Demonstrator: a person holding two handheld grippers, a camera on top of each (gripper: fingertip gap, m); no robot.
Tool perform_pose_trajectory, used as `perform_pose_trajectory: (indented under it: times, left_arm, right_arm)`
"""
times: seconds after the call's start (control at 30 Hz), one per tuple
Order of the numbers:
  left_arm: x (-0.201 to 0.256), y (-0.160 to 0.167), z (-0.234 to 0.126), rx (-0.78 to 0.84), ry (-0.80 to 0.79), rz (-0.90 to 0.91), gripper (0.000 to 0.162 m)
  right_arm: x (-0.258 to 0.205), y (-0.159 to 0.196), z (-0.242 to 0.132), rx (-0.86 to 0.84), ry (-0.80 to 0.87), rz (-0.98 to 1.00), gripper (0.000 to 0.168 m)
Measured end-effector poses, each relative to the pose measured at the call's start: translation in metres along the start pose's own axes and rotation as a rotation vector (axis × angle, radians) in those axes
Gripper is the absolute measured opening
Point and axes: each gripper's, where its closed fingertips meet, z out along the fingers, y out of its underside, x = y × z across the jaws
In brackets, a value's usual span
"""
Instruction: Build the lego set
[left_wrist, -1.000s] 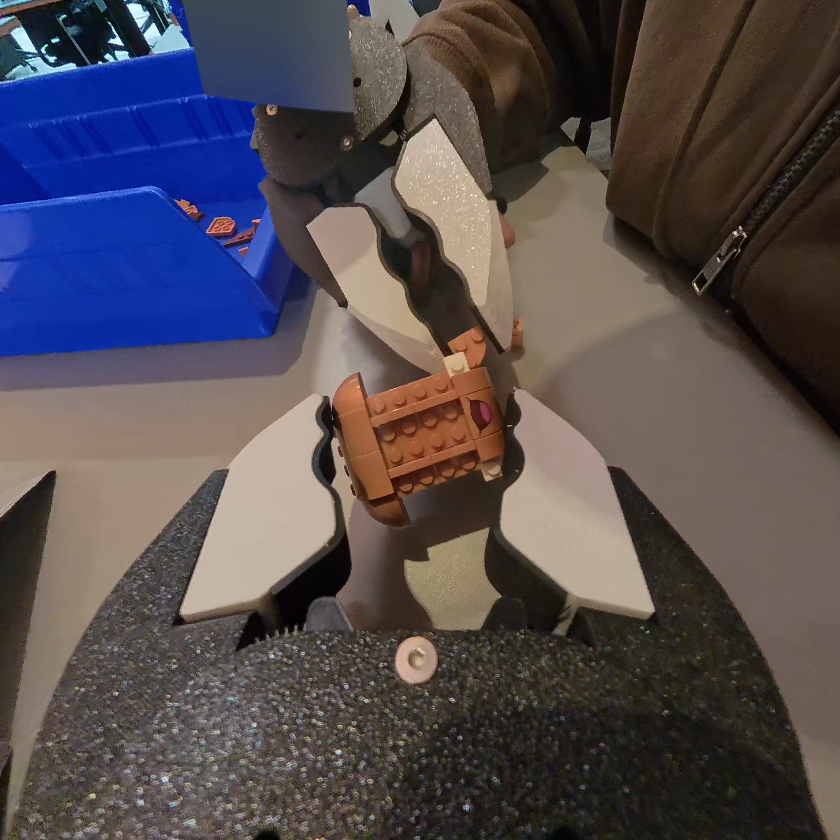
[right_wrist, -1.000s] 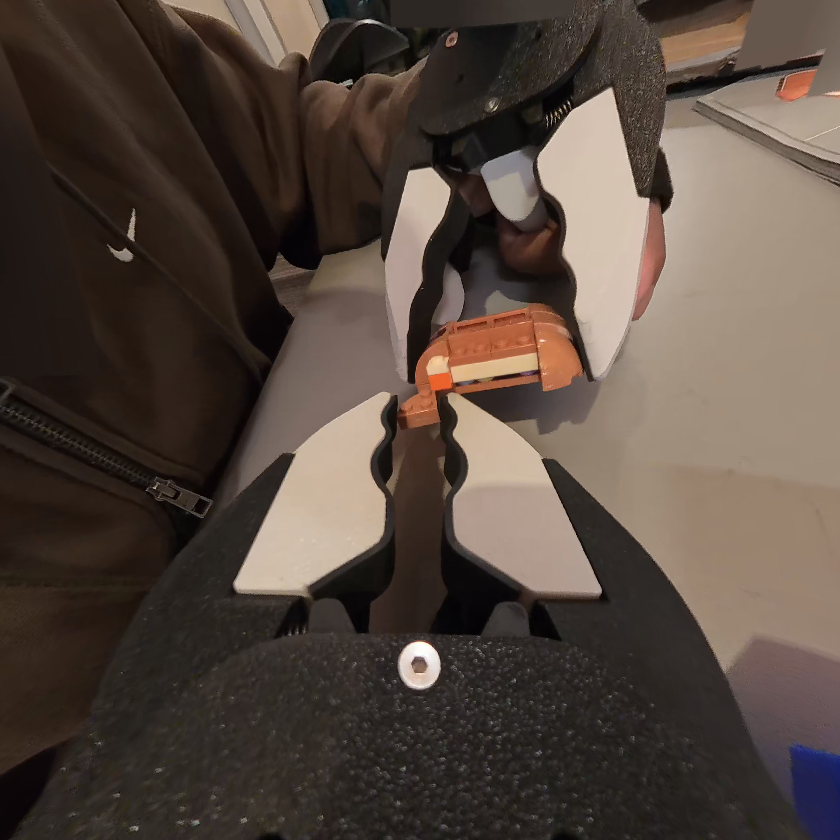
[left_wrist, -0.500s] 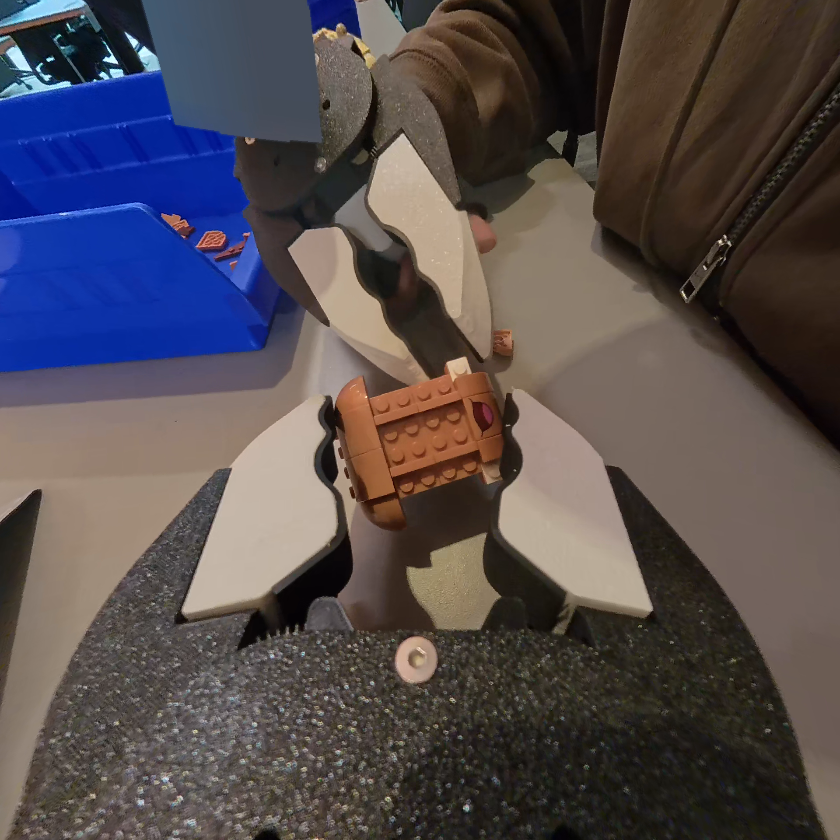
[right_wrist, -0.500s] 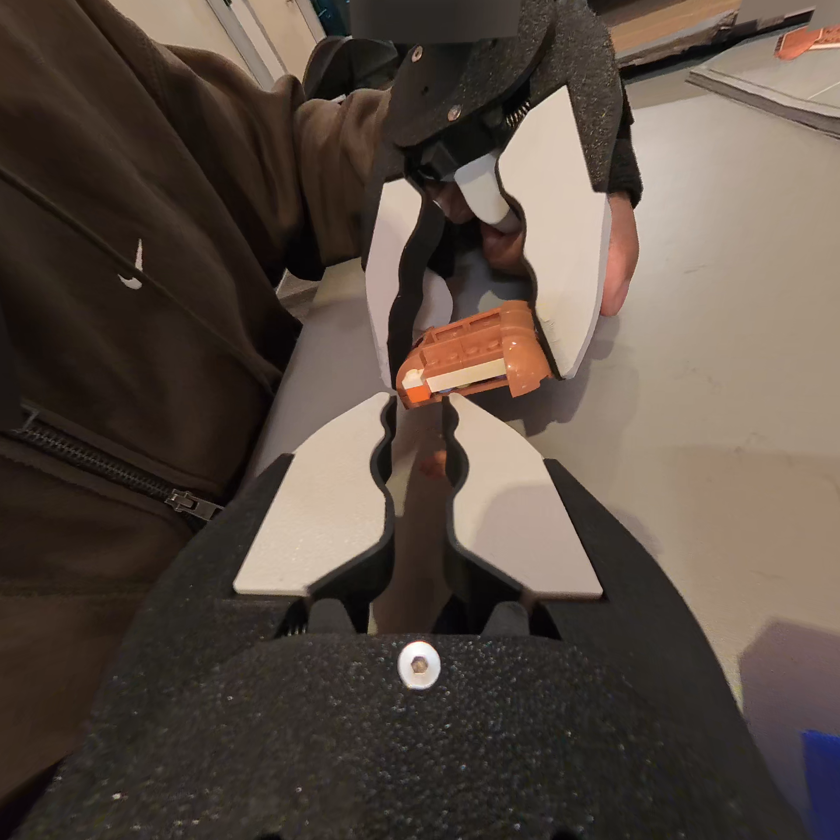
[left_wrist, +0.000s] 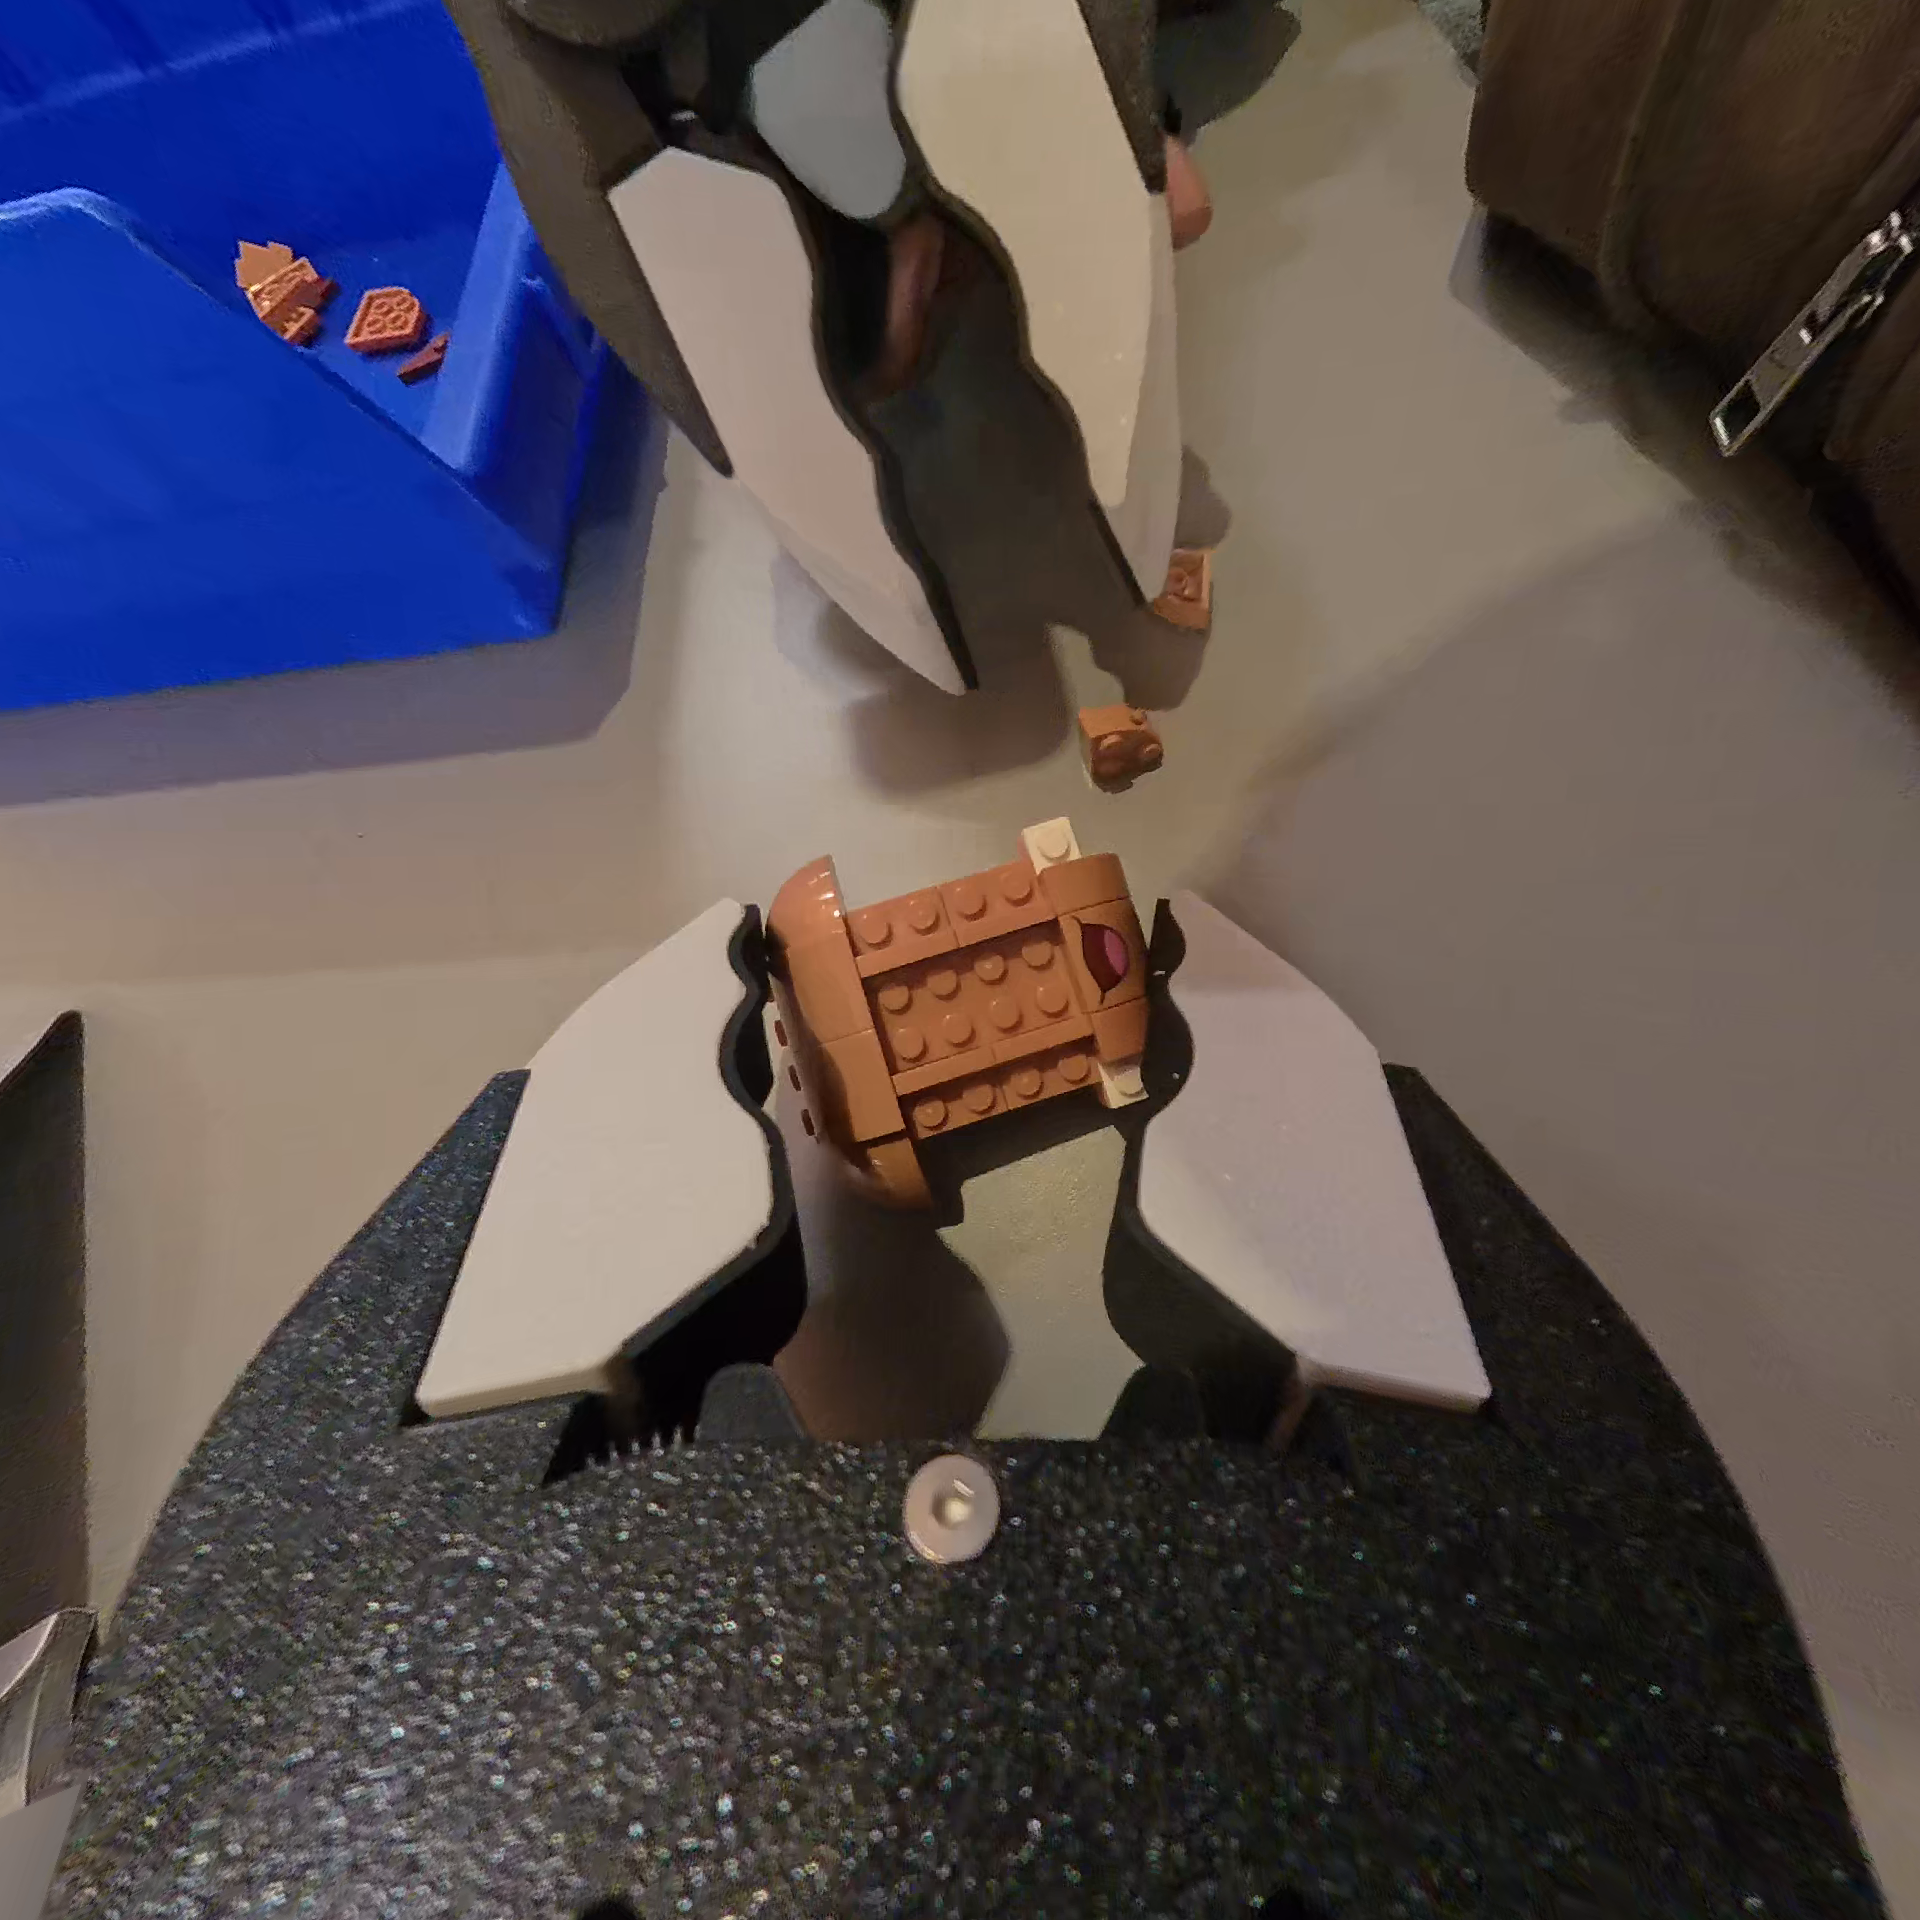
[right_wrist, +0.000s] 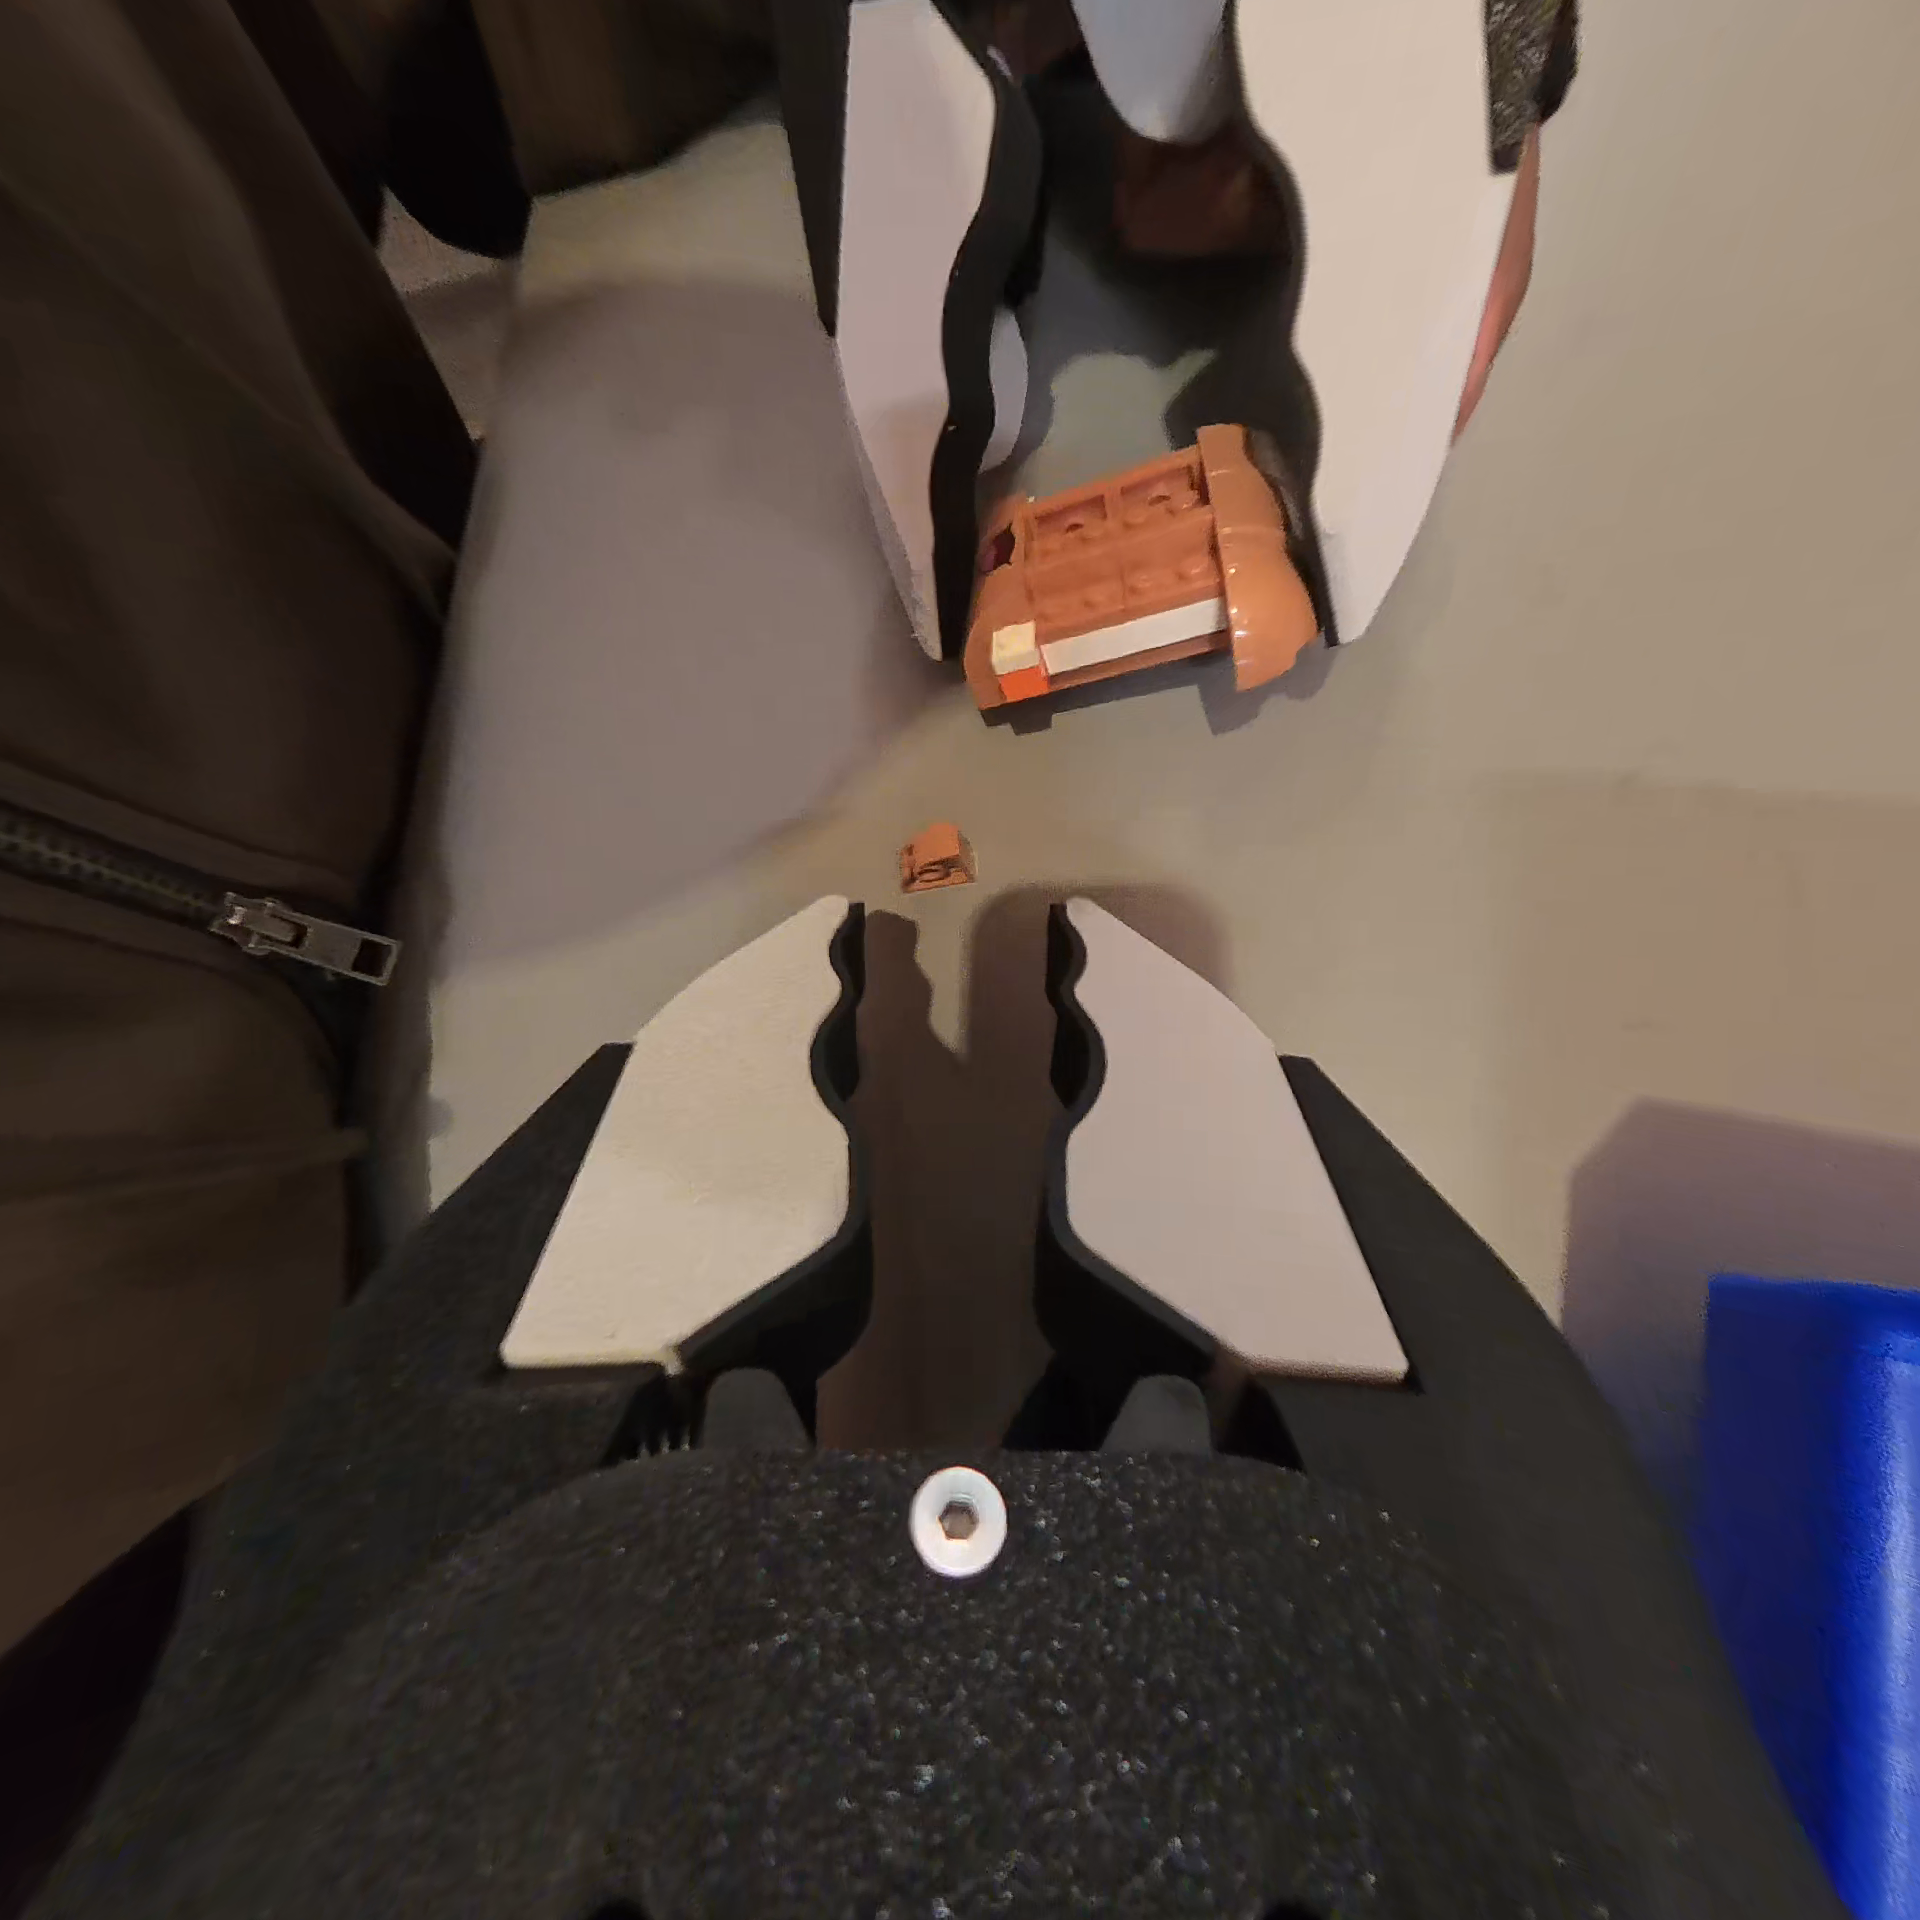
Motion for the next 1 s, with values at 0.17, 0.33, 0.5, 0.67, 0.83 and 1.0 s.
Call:
perform_pose_trajectory:
  times: [0.17, 0.33, 0.5, 0.67, 0.83, 1.0]
  left_arm:
    - [0.000, 0.000, 0.001, -0.005, -0.005, -0.001, 0.070]
    - [0.000, 0.000, 0.001, -0.002, -0.004, 0.001, 0.070]
    - [-0.001, -0.001, 0.001, 0.003, -0.005, -0.006, 0.070]
    - [-0.001, -0.001, 0.001, 0.004, -0.006, -0.007, 0.070]
    - [-0.001, -0.001, 0.001, 0.005, -0.004, -0.008, 0.070]
    - [-0.001, -0.002, 0.000, 0.016, 0.000, -0.017, 0.070]
  right_arm:
    - [-0.002, -0.004, 0.012, 0.015, 0.063, -0.084, 0.032]
    - [-0.004, -0.021, 0.007, 0.109, 0.123, -0.206, 0.017]
    - [-0.015, -0.015, 0.008, 0.083, 0.114, -0.331, 0.009]
    - [-0.004, 0.000, 0.015, -0.018, 0.184, -0.363, 0.009]
    - [0.003, 0.007, 0.014, -0.059, 0.213, -0.366, 0.009]
    - [-0.008, -0.009, 0.013, 0.047, 0.171, -0.374, 0.022]
